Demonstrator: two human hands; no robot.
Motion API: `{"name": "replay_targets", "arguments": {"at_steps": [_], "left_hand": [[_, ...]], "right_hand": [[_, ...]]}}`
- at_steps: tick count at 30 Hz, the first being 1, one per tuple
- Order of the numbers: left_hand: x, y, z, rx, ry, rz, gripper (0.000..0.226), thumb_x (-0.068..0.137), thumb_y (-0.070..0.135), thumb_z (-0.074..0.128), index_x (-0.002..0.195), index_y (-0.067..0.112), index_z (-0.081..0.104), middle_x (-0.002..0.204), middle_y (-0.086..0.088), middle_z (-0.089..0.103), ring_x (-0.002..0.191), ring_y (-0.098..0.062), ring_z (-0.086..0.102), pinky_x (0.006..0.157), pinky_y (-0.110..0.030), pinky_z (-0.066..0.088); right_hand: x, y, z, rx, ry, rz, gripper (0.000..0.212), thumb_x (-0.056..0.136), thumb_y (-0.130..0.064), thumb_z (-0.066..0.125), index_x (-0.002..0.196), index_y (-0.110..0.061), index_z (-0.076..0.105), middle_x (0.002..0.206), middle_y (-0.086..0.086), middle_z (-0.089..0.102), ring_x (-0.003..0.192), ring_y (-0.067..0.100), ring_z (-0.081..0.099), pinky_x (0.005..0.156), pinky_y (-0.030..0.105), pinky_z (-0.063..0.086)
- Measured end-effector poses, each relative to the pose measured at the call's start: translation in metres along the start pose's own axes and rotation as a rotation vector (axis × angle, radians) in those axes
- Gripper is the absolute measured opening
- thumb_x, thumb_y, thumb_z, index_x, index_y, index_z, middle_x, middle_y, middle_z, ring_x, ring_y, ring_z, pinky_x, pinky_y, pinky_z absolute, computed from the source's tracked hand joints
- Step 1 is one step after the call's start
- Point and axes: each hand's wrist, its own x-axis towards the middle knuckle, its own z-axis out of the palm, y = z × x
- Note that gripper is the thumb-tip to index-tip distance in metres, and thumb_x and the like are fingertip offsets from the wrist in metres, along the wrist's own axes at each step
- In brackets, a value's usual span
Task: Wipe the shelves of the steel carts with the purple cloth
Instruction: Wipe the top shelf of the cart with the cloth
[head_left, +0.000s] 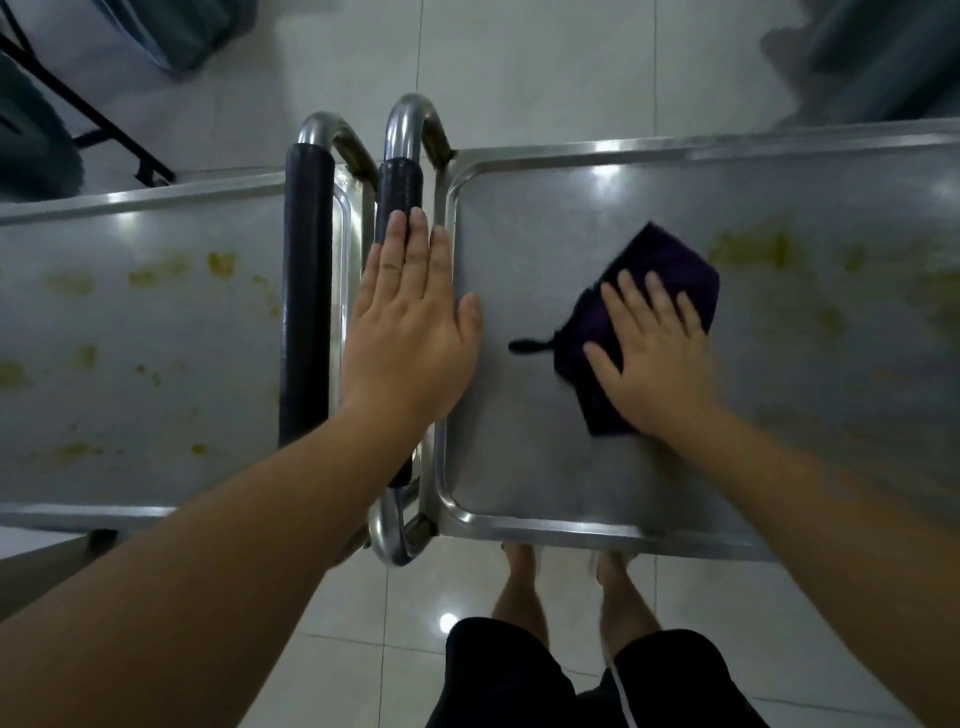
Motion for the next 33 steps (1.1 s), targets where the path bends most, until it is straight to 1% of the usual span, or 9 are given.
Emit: {"name": "replay_targets", "arguments": {"at_steps": [4, 7, 11, 15, 17, 20, 23, 28, 33], "left_hand": [[0.0, 0.002, -0.003, -0.011, -0.023, -0.008, 0.07, 0.112, 0.052, 0.011, 0.169, 0.012, 0.001, 0.177, -0.006, -0.011, 0.161, -0.016, -0.02, 0.13, -0.036, -0.013], [-0.002, 0.003, -0.004, -0.008, -0.017, -0.007, 0.07, 0.111, 0.05, 0.013, 0.169, 0.011, 0.003, 0.177, -0.007, -0.009, 0.162, -0.016, -0.018, 0.13, -0.036, -0.012], [-0.003, 0.004, -0.004, -0.002, -0.018, -0.012, 0.071, 0.109, 0.047, 0.014, 0.169, 0.01, 0.003, 0.177, -0.007, -0.009, 0.162, -0.016, -0.017, 0.131, -0.036, -0.01], [-0.003, 0.004, -0.004, 0.009, -0.015, -0.022, 0.07, 0.109, 0.046, 0.013, 0.169, 0.009, 0.006, 0.178, -0.007, -0.006, 0.162, -0.016, -0.015, 0.131, -0.037, -0.008], [-0.003, 0.004, -0.004, 0.023, -0.01, -0.027, 0.07, 0.11, 0.045, 0.016, 0.169, 0.009, 0.008, 0.178, -0.008, -0.005, 0.163, -0.016, -0.014, 0.132, -0.037, -0.007], [-0.002, 0.003, -0.004, 0.047, -0.014, -0.032, 0.069, 0.11, 0.045, 0.017, 0.169, 0.009, 0.009, 0.178, -0.007, -0.005, 0.162, -0.015, -0.015, 0.131, -0.037, -0.008], [-0.001, 0.004, -0.005, 0.082, -0.017, -0.031, 0.07, 0.11, 0.046, 0.018, 0.169, 0.01, 0.009, 0.178, -0.007, -0.005, 0.162, -0.015, -0.015, 0.13, -0.034, -0.012], [-0.002, 0.009, -0.01, 0.082, -0.03, -0.043, 0.072, 0.109, 0.048, 0.017, 0.169, 0.011, 0.008, 0.178, -0.006, -0.005, 0.162, -0.015, -0.014, 0.131, -0.038, -0.006], [-0.003, 0.011, -0.011, 0.085, -0.033, -0.046, 0.07, 0.11, 0.048, 0.017, 0.169, 0.011, 0.008, 0.178, -0.007, -0.005, 0.162, -0.016, -0.014, 0.131, -0.041, -0.003]], "right_hand": [[-0.132, 0.008, 0.036, -0.029, -0.007, 0.077, 0.076, 0.105, -0.061, 0.027, 0.166, -0.016, 0.02, 0.174, 0.005, 0.013, 0.161, 0.027, 0.009, 0.129, 0.053, 0.01], [-0.174, 0.015, 0.047, -0.051, -0.071, 0.112, 0.079, 0.103, -0.064, 0.026, 0.167, -0.019, 0.016, 0.175, 0.003, 0.009, 0.161, 0.027, 0.007, 0.129, 0.052, 0.009], [-0.137, 0.017, 0.043, -0.029, -0.049, 0.165, 0.078, 0.103, -0.063, 0.029, 0.167, -0.019, 0.017, 0.174, 0.004, 0.014, 0.161, 0.027, 0.01, 0.129, 0.053, 0.011], [-0.038, 0.035, 0.013, 0.01, 0.024, 0.218, 0.079, 0.101, -0.061, 0.031, 0.164, -0.016, 0.028, 0.17, 0.008, 0.027, 0.158, 0.031, 0.019, 0.128, 0.054, 0.012], [0.021, 0.051, -0.008, 0.037, 0.018, 0.243, 0.082, 0.098, -0.064, 0.026, 0.165, -0.018, 0.025, 0.172, 0.006, 0.022, 0.159, 0.03, 0.015, 0.129, 0.052, 0.008], [0.092, 0.073, -0.034, 0.03, -0.02, 0.273, 0.084, 0.098, -0.068, 0.014, 0.168, -0.022, 0.009, 0.176, 0.0, 0.002, 0.161, 0.025, 0.0, 0.129, 0.048, -0.001], [0.128, 0.08, -0.051, 0.02, -0.041, 0.292, 0.082, 0.1, -0.066, 0.014, 0.167, -0.022, -0.001, 0.175, 0.0, -0.008, 0.161, 0.026, -0.006, 0.129, 0.049, -0.003], [0.105, 0.079, -0.05, 0.033, -0.046, 0.311, 0.082, 0.101, -0.066, 0.014, 0.167, -0.019, -0.001, 0.175, 0.002, -0.007, 0.161, 0.027, -0.006, 0.129, 0.049, -0.003], [-0.012, 0.082, -0.019, 0.029, -0.012, 0.343, 0.083, 0.101, -0.065, 0.018, 0.167, -0.016, 0.008, 0.175, 0.006, 0.005, 0.161, 0.028, 0.003, 0.129, 0.05, 0.003]]}}
